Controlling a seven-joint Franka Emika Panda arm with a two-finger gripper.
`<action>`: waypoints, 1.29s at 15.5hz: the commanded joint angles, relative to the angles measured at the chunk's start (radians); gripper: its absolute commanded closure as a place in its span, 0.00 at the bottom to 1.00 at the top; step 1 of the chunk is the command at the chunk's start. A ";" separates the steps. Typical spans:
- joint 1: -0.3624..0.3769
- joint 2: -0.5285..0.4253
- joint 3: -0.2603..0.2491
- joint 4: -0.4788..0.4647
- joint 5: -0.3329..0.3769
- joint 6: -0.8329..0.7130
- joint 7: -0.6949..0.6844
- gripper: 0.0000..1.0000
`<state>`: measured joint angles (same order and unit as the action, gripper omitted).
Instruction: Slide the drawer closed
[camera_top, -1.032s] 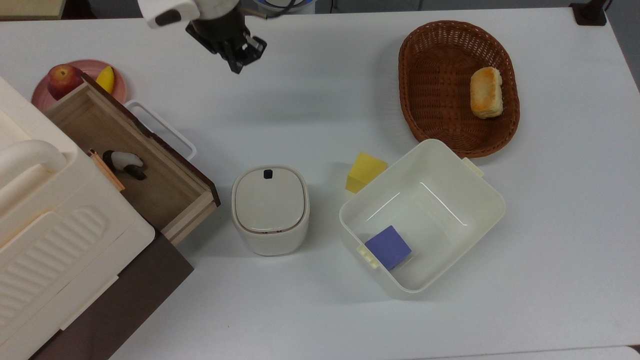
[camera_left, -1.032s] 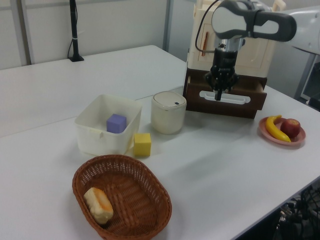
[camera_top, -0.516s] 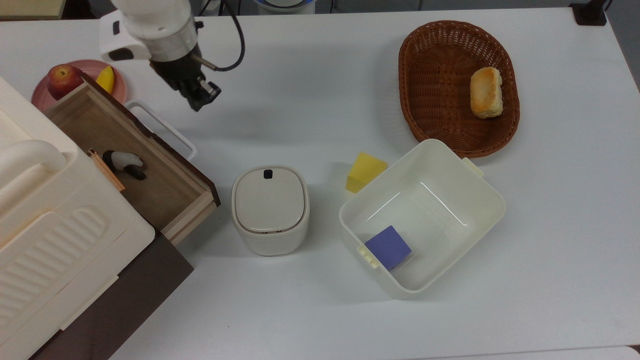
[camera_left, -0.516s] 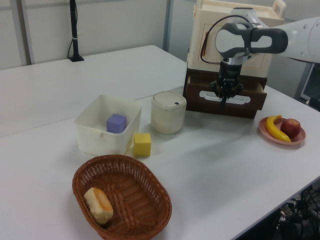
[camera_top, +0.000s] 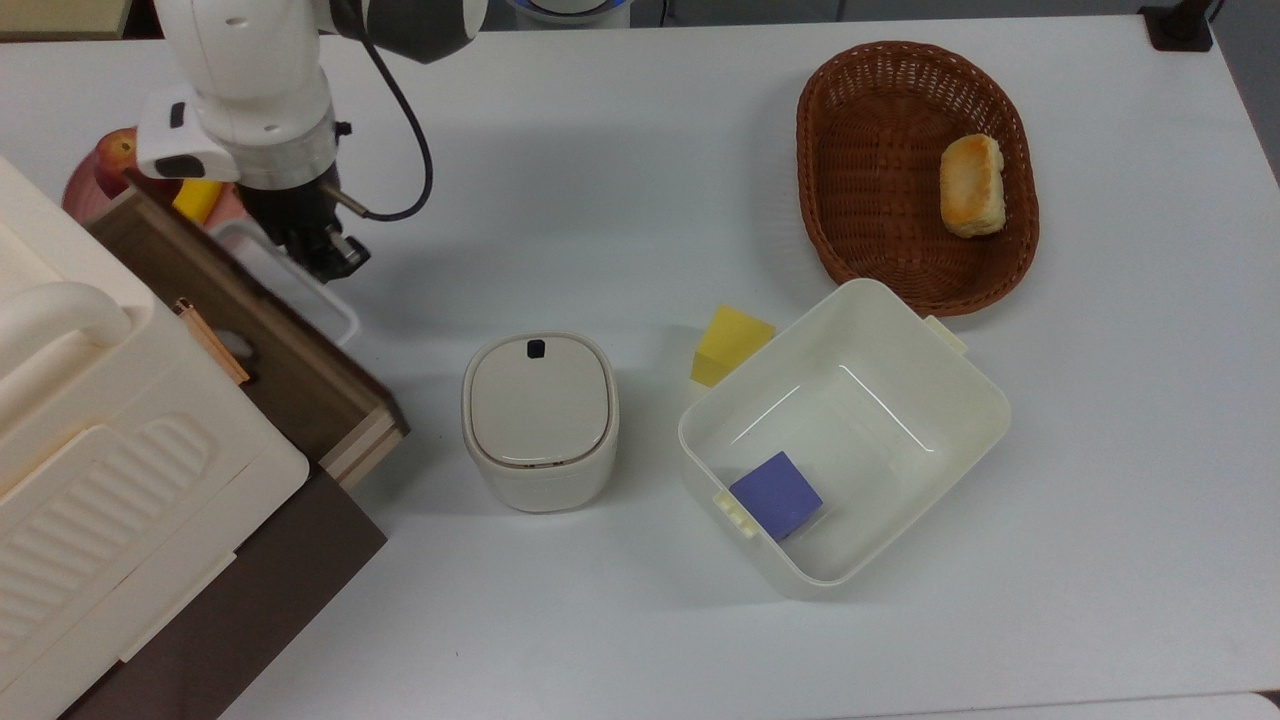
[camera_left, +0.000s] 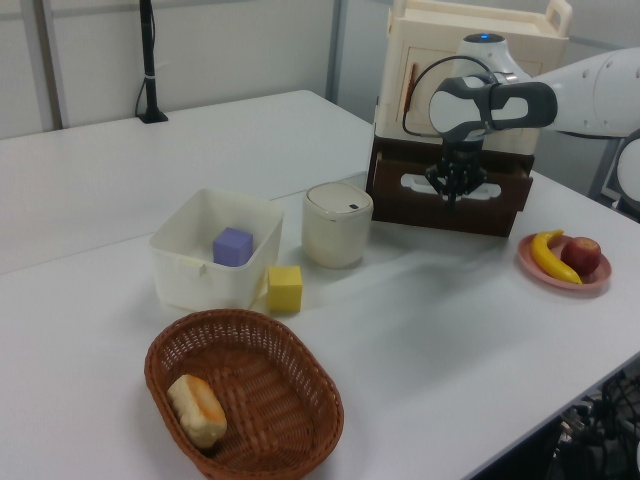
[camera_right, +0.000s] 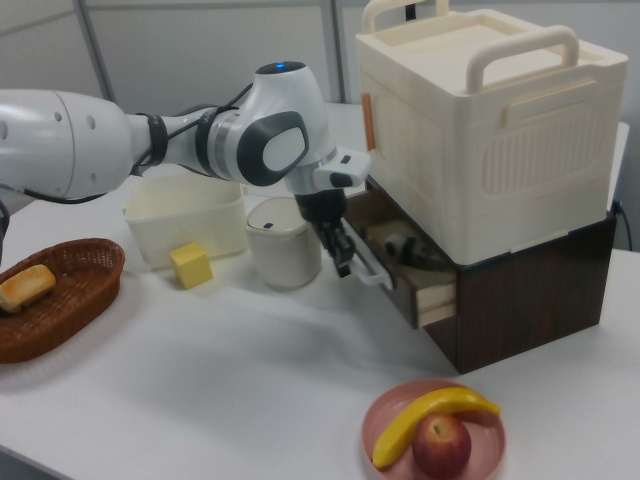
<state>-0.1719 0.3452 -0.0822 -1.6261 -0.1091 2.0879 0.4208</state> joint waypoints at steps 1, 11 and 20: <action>-0.037 0.043 -0.004 0.052 -0.070 0.150 0.047 1.00; -0.067 0.061 0.005 0.103 -0.098 0.200 0.018 1.00; 0.009 -0.121 0.028 0.098 0.134 -0.268 -0.321 0.65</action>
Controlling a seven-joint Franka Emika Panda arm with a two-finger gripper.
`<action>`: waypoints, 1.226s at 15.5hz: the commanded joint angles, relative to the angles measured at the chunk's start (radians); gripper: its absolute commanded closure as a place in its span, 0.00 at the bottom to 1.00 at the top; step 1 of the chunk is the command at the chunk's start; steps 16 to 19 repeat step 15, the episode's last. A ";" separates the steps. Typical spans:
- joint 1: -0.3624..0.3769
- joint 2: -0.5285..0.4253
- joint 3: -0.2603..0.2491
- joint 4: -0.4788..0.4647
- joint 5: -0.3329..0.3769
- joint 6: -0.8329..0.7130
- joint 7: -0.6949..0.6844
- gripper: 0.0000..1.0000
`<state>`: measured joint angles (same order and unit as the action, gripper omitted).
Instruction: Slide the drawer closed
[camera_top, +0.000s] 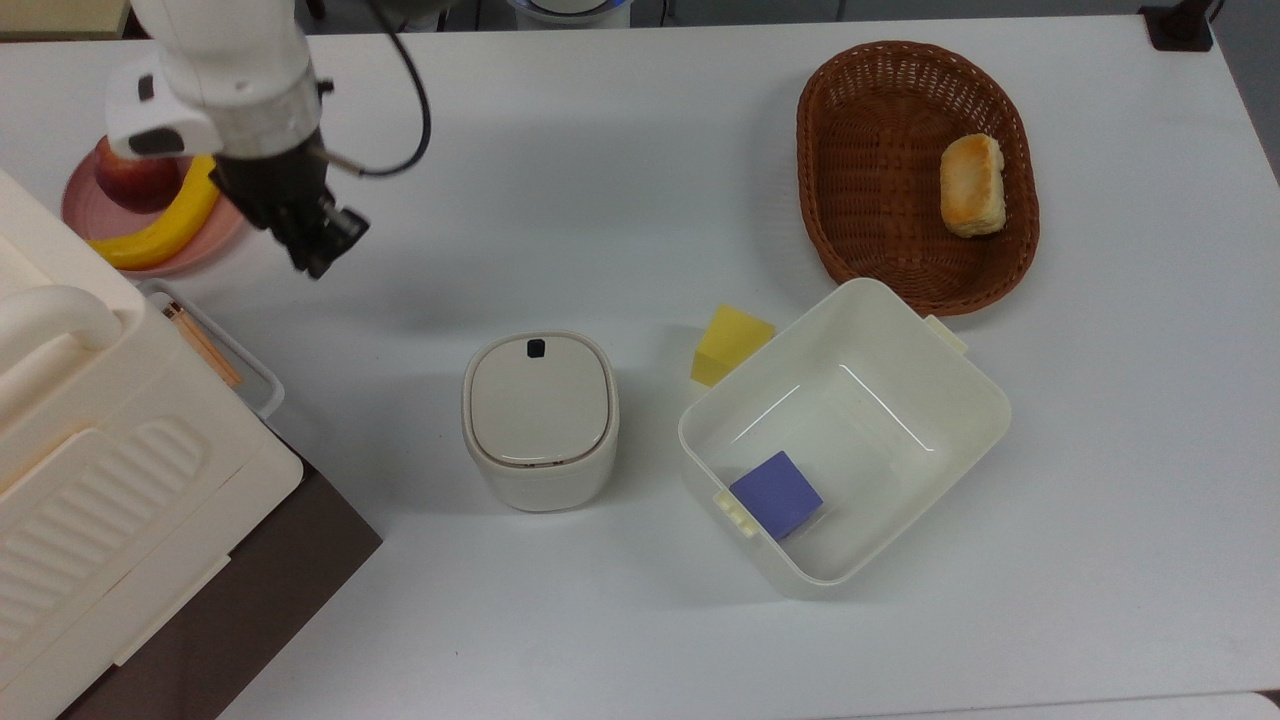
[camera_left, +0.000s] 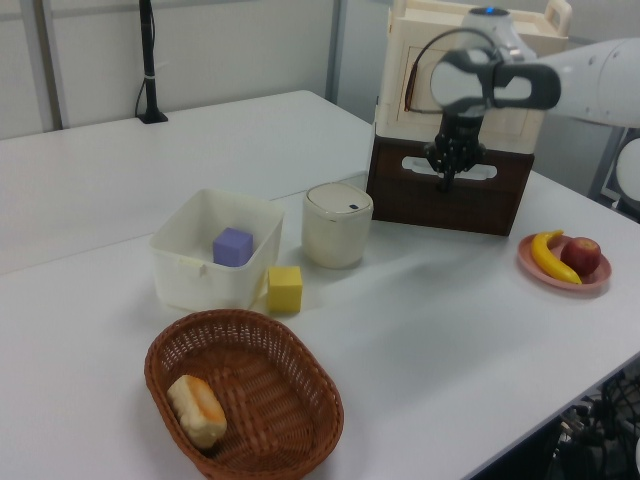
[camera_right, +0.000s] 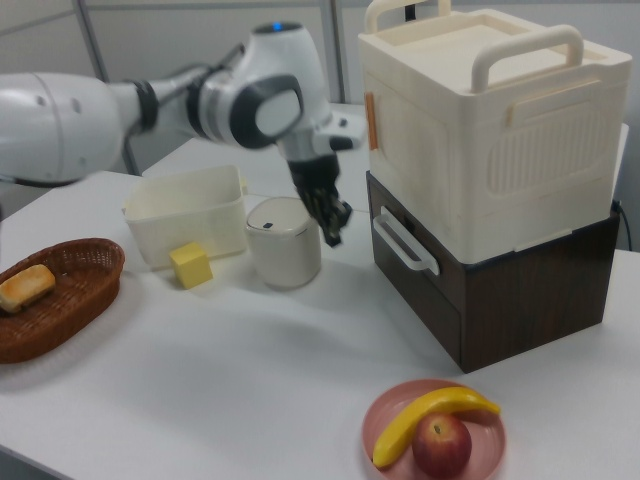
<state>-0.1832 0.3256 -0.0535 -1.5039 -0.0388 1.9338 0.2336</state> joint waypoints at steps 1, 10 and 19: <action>0.036 -0.118 0.000 -0.024 0.065 -0.134 -0.149 0.45; 0.076 -0.129 -0.002 -0.016 0.059 -0.136 -0.158 0.00; 0.079 -0.132 -0.005 -0.016 0.063 -0.142 -0.152 0.00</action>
